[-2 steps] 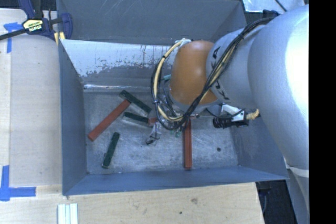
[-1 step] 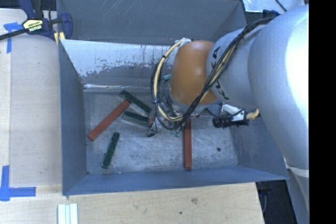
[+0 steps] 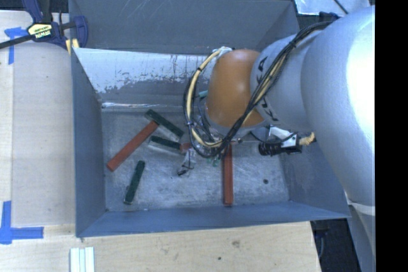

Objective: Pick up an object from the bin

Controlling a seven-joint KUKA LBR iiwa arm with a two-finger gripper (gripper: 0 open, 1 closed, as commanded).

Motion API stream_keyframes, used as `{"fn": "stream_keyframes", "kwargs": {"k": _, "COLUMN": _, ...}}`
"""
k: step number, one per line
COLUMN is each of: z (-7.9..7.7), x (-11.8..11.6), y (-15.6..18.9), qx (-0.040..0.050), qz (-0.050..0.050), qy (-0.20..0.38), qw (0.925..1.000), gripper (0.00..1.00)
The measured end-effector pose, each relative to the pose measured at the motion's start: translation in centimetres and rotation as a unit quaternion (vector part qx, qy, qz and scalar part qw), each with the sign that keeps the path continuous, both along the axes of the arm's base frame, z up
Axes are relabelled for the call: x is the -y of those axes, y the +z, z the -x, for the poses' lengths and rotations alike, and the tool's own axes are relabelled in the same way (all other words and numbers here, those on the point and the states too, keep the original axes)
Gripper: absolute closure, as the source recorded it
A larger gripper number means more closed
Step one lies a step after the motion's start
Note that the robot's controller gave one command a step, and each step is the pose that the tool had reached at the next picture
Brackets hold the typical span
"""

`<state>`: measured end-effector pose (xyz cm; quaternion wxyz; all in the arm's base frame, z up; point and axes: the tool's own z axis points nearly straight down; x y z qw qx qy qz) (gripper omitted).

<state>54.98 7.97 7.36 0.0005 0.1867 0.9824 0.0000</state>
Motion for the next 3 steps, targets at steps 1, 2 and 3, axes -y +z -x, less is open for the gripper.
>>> {"fn": "stream_keyframes", "kwargs": {"k": 1, "z": -0.04, "x": 0.00, "y": 0.05, "qx": 0.0006, "qz": 0.000, "qy": 0.000, "qw": 1.0000, "gripper": 1.00}}
{"fn": "stream_keyframes", "kwargs": {"k": 2, "z": 0.00, "x": 0.00, "y": 0.00, "qx": 0.0000, "qz": 0.000, "qy": 0.000, "qw": 1.0000, "gripper": 0.00}}
{"fn": "stream_keyframes", "kwargs": {"k": 3, "z": -0.04, "x": 0.00, "y": 0.04, "qx": 0.0006, "qz": 0.000, "qy": 0.000, "qw": 1.0000, "gripper": 1.00}}
